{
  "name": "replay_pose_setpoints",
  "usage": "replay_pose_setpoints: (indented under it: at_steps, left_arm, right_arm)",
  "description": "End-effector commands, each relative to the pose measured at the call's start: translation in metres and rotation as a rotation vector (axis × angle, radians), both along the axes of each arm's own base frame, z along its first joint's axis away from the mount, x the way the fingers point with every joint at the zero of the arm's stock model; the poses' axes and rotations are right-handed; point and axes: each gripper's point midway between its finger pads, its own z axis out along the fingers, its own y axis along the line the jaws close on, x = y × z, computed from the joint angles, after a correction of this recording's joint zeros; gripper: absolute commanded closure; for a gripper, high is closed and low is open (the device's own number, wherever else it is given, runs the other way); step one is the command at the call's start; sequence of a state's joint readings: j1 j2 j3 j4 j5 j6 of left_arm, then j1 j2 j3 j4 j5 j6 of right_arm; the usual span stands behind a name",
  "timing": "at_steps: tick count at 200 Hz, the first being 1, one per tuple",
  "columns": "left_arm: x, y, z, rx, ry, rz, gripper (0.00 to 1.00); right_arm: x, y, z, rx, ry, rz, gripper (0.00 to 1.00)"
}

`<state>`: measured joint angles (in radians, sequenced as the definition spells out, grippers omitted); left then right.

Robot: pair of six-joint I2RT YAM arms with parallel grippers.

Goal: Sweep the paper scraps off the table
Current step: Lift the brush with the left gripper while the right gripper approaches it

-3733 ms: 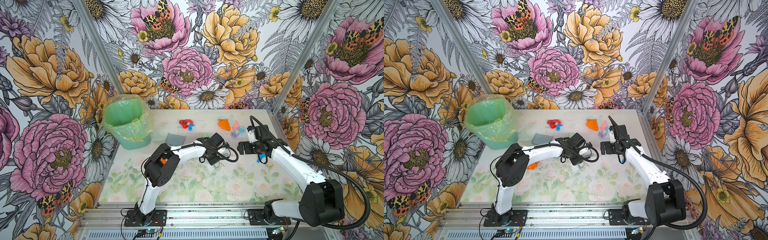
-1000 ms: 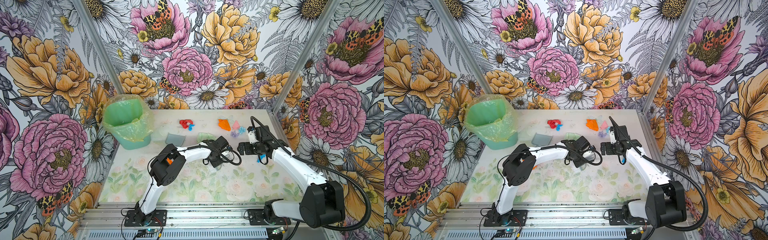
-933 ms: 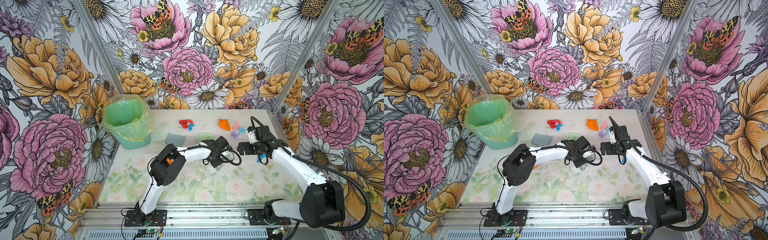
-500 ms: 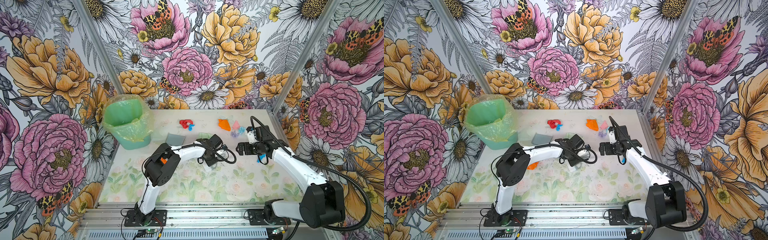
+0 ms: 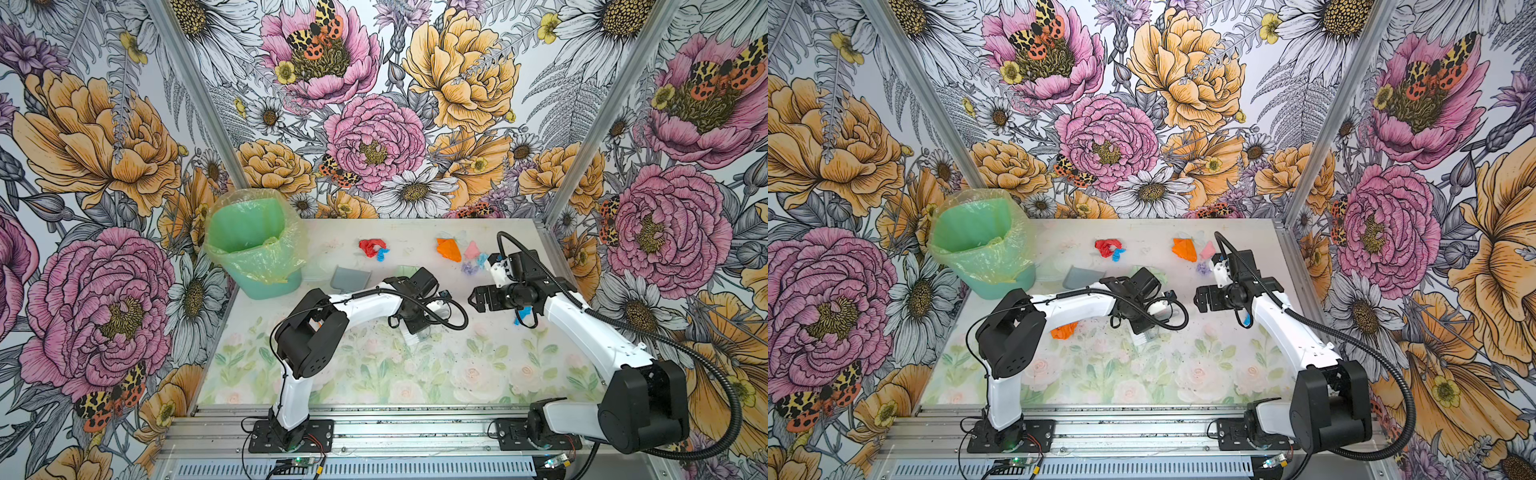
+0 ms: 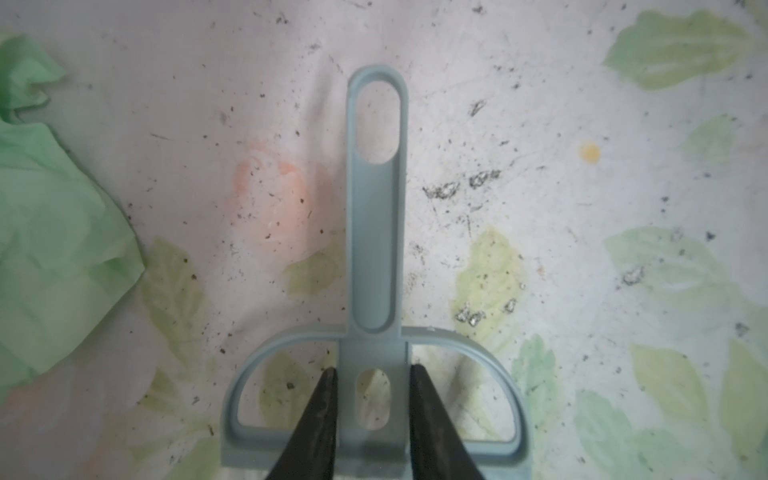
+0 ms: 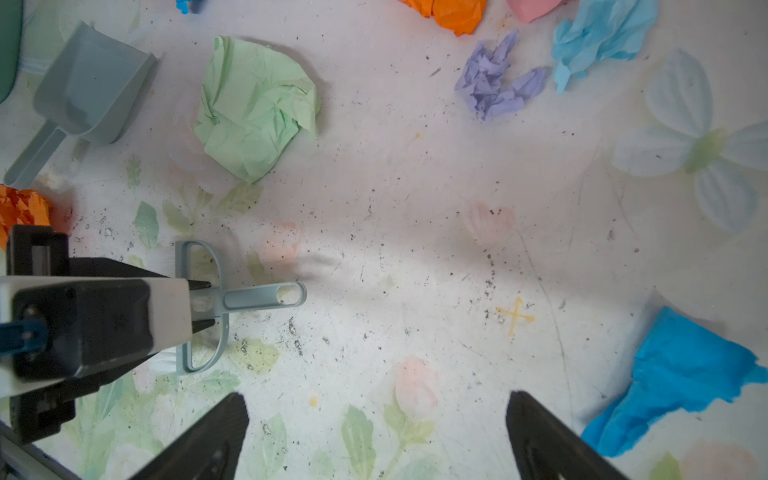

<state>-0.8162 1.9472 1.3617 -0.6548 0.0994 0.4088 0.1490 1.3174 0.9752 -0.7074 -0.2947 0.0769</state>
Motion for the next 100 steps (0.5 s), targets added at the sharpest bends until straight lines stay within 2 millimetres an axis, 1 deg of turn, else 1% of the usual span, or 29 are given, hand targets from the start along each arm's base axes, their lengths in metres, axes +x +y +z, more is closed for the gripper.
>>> replay_pose_setpoints:
  at_steps: [1, 18, 26, 28, 33, 51, 76, 100]
  left_arm:
    - [-0.001, 0.006, 0.024, -0.082, 0.011, -0.017, 1.00]
    - [-0.003, 0.012, 0.034, -0.118, 0.035, -0.010, 1.00]
    - [-0.006, 0.014, 0.034, -0.131, 0.059, -0.011, 1.00]
    - [-0.006, 0.014, 0.045, -0.151, 0.044, -0.013, 1.00]
    - [-0.007, 0.014, 0.052, -0.171, 0.042, -0.017, 1.00]
    - [-0.013, 0.013, 0.066, -0.222, 0.052, -0.038, 1.00]
    - [-0.026, 0.006, 0.086, -0.298, 0.085, -0.089, 1.00]
    - [-0.034, 0.003, 0.100, -0.348, 0.109, -0.116, 1.00]
  right_arm:
    - [0.000, 0.012, 0.021, 0.041, -0.065, 0.099, 0.00]
    - [-0.007, 0.024, 0.029, 0.091, -0.089, 0.173, 0.01]
    - [-0.011, 0.030, 0.033, 0.121, -0.101, 0.212, 0.02]
    - [-0.012, 0.031, 0.034, 0.126, -0.104, 0.221, 0.02]
    - [-0.014, 0.035, 0.037, 0.142, -0.112, 0.242, 0.02]
    - [-0.020, 0.045, 0.044, 0.187, -0.133, 0.302, 0.03]
    - [-0.027, 0.057, 0.054, 0.236, -0.156, 0.374, 0.03]
    - [-0.032, 0.072, 0.072, 0.289, -0.199, 0.458, 0.04]
